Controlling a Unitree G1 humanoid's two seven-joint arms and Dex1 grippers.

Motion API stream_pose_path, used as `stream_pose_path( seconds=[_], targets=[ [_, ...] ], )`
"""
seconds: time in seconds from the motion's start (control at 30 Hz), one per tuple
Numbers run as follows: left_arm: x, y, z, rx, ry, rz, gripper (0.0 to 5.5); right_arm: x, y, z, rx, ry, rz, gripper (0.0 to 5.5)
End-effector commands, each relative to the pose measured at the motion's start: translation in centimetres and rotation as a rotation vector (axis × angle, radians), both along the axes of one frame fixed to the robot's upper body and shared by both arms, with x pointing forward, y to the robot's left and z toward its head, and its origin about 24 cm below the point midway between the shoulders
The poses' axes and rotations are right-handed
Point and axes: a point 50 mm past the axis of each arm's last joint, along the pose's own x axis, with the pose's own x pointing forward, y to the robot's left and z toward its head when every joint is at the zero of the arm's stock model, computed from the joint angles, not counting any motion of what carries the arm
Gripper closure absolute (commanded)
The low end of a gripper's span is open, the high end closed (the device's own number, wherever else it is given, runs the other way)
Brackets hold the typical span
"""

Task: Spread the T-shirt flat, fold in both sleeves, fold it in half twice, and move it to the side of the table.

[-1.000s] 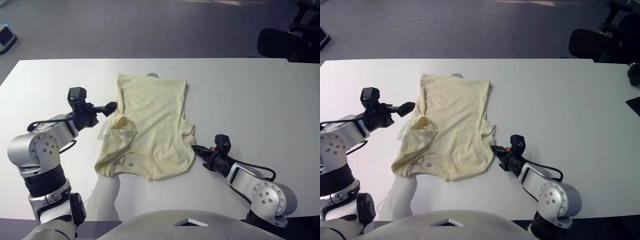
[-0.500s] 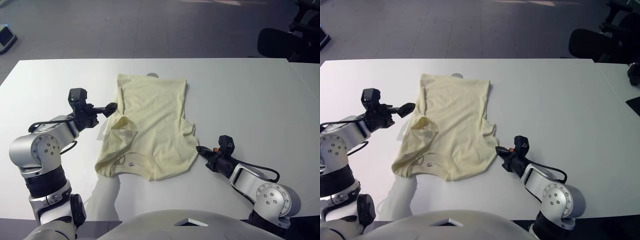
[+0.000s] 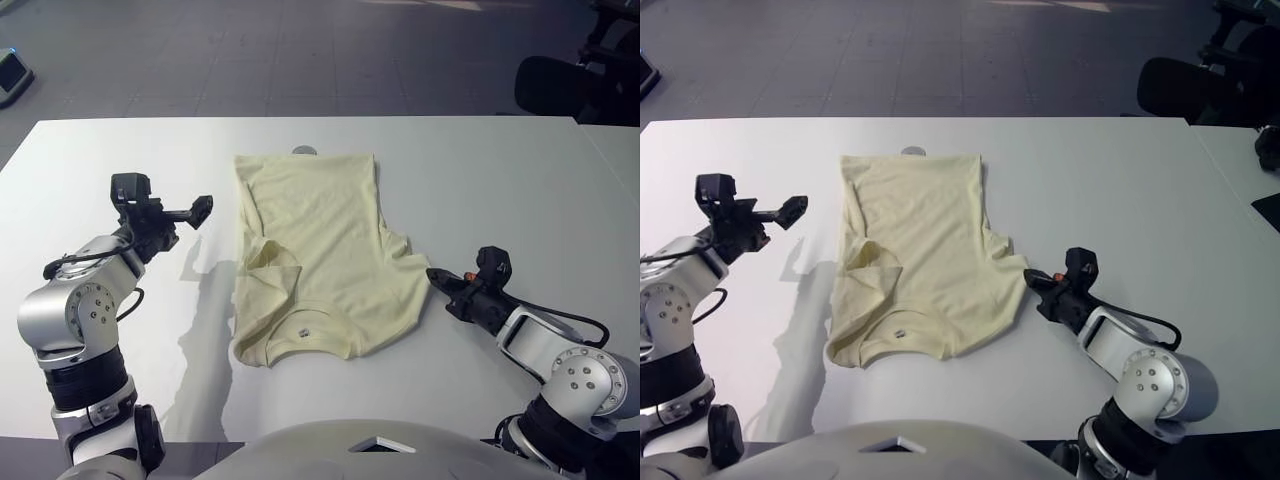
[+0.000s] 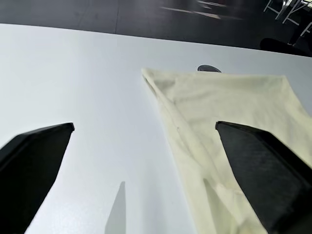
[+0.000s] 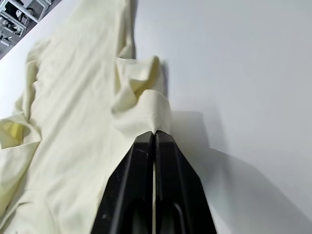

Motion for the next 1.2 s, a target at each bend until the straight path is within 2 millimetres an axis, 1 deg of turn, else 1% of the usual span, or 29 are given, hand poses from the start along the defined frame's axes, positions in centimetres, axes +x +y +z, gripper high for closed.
stream_pose_path(
  seconds=[0.03,0.27,0.4,0.5,0.67,0.73,0.8,0.83,0.9,0.93,0.97,1.0,1.07,1.1,1.13,1.17,1.2],
  targets=[
    [-0.1,-0.1,0.4,0.040,-0.021,0.001,0.10,0.1,2.0,1.1,0.007,-0.062,0.079,5.47],
    [-0.2,-0.4,0.1,0.057,-0.003,0.002,0.10,-0.3,6.1,0.7,0.065,-0.037,0.231,5.47],
    [-0.1,-0.5,-0.1,0.057,0.002,0.003,0.10,0.4,8.2,0.5,0.082,-0.014,0.317,5.47],
    [0.1,-0.8,-0.1,0.056,0.003,-0.003,0.10,1.2,9.8,-0.1,0.084,0.012,0.380,5.47],
    [0.3,-1.0,-0.1,0.059,0.000,-0.013,0.10,1.5,11.7,-0.5,0.090,0.015,0.457,5.47],
    [0.2,-1.2,-0.2,0.062,0.004,-0.022,0.10,1.3,12.1,-0.4,0.107,0.011,0.492,5.16],
    [0.2,-1.5,-0.4,0.068,0.010,-0.041,0.10,1.3,12.3,0.3,0.164,-0.020,0.500,4.85],
    [0.1,-1.6,-0.5,0.071,0.011,-0.045,0.10,1.4,12.2,0.7,0.197,-0.040,0.498,4.73],
    [-0.1,-1.8,-0.7,0.074,0.010,-0.060,0.10,2.0,11.3,1.8,0.237,-0.106,0.485,4.32],
    [-0.2,-1.9,-0.7,0.076,0.007,-0.069,0.10,2.3,10.7,2.3,0.233,-0.137,0.472,4.21],
    [-0.3,-2.1,-0.7,0.086,0.000,-0.082,0.10,2.8,9.6,2.8,0.186,-0.177,0.454,4.04],
    [-0.3,-2.1,-0.6,0.102,-0.009,-0.099,0.10,3.1,8.5,3.2,0.110,-0.211,0.438,3.86],
    [-0.7,-2.0,-0.7,0.166,-0.031,-0.156,0.10,3.6,5.4,3.6,-0.145,-0.267,0.410,3.51],
    [-1.0,-1.7,-0.9,0.233,-0.042,-0.205,0.10,3.7,3.7,3.7,-0.293,-0.290,0.398,3.36],
    [-1.4,-1.4,-1.1,0.304,-0.046,-0.258,0.10,3.5,2.2,3.8,-0.427,-0.312,0.411,3.19],
    [-1.9,-1.1,-1.4,0.398,-0.050,-0.329,0.10,3.1,0.8,3.7,-0.573,-0.334,0.454,3.05],
    [-2.4,-0.7,-1.7,0.471,-0.050,-0.395,0.10,2.6,-0.2,3.5,-0.692,-0.351,0.519,2.83]
  ],
)
